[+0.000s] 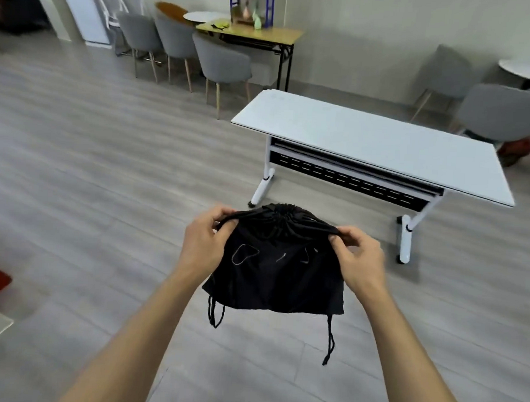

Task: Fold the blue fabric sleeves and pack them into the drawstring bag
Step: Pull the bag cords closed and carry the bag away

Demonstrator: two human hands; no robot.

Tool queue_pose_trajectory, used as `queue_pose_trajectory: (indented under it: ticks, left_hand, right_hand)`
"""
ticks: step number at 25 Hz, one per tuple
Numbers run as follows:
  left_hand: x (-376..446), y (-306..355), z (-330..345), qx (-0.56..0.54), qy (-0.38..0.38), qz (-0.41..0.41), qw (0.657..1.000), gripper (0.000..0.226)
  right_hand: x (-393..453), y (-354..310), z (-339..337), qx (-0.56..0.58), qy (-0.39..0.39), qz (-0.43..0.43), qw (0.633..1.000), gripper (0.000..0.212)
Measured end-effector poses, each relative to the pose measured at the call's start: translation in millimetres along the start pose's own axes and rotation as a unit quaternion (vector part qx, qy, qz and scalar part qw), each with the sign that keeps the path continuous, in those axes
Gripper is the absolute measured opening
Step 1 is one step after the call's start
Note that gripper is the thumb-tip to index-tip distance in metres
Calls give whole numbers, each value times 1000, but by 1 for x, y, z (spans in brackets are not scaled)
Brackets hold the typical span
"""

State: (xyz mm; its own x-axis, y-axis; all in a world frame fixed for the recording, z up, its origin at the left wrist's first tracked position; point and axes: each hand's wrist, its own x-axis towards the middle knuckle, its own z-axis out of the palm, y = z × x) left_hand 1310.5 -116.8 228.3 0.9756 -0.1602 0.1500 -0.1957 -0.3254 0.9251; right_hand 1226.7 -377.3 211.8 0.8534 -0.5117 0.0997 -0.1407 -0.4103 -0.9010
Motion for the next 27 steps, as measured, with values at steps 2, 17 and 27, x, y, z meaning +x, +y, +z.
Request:
queue_pose_trajectory:
  ticks: [2, 17, 27]
  left_hand:
    - [57, 10, 31, -8, 5, -9, 1000, 33]
    - [495, 101, 175, -87, 105, 70, 988, 29]
    - [772, 171, 221, -181, 82, 203, 959, 12]
  right_hand:
    - [57, 0, -12, 3, 10, -6, 1000, 10]
    - [551, -72, -23, 139, -34, -107, 984, 17]
    - [797, -180, -33, 156, 120, -237, 951, 11]
